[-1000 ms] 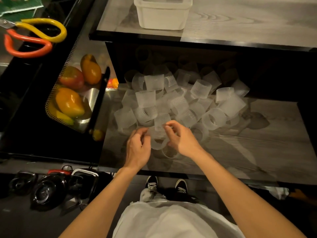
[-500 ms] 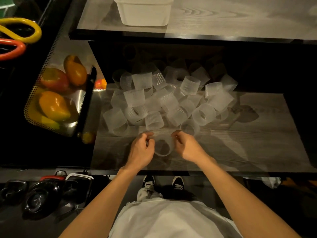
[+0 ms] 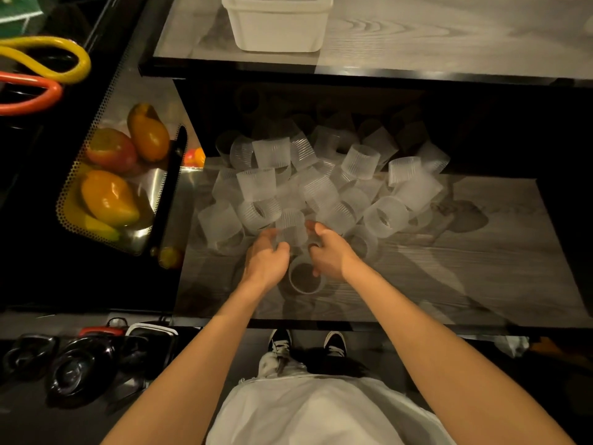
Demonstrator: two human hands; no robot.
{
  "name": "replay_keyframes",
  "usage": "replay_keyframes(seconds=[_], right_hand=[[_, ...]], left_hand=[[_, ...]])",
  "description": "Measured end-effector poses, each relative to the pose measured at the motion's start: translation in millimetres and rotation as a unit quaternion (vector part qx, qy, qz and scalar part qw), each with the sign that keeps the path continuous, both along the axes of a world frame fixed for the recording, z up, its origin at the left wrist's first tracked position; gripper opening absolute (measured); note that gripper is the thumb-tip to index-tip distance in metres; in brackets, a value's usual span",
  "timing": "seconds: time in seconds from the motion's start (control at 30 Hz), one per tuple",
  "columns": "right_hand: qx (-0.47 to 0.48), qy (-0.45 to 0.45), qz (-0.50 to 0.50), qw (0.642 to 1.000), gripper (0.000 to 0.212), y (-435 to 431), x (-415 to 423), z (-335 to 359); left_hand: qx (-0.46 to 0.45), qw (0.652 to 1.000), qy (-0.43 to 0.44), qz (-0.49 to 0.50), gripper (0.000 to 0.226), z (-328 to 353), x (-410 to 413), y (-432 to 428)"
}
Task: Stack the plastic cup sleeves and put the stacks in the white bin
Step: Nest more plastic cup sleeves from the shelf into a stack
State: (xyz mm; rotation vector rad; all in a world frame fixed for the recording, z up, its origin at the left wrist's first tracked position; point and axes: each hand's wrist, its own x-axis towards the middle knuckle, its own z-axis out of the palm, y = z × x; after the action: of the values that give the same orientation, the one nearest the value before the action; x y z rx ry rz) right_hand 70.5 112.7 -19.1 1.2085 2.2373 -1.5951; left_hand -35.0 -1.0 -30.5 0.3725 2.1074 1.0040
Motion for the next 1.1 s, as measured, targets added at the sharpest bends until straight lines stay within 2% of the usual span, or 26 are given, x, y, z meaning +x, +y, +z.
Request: replay_keyframes(seconds=[0.03,0.17,0.23,0.3,0.5,0.7,1.1], right_hand=[[-0.002,0.025,-0.013,1.000,0.052,0,2,1],[0.090,0.101,-0.039,0.990,0.029,2,17,12],[0.078,0.108,-0.059,0.989,0.012,4,24,20],[0.042,0.094,-0.070,0.992,0.004,4,32,25],[-0.004,0.021,-0.013,1.000,0.003,1,54,21],[0.041,0.049,-0.023,0.998,0.009,-2,62,-1],[0.154,0.093,-0.074,0.981,0.005,-5,71,-16]], left_hand=[[0.018,1.000,0.016,0.011,0.041,1,0,0],[0.121,0.988,0.084,0.038,0.020,12,1,0],[0.150,0.984,0.095,0.019,0.017,18,2,-2],[0.162,0.982,0.092,-0.013,0.015,19,4,-6],[0.117,0.987,0.069,-0.088,0.017,1,12,-19],[0.072,0.993,0.050,-0.085,0.020,-15,18,-22],[0.104,0.989,0.081,-0.071,0.025,-15,25,-3]])
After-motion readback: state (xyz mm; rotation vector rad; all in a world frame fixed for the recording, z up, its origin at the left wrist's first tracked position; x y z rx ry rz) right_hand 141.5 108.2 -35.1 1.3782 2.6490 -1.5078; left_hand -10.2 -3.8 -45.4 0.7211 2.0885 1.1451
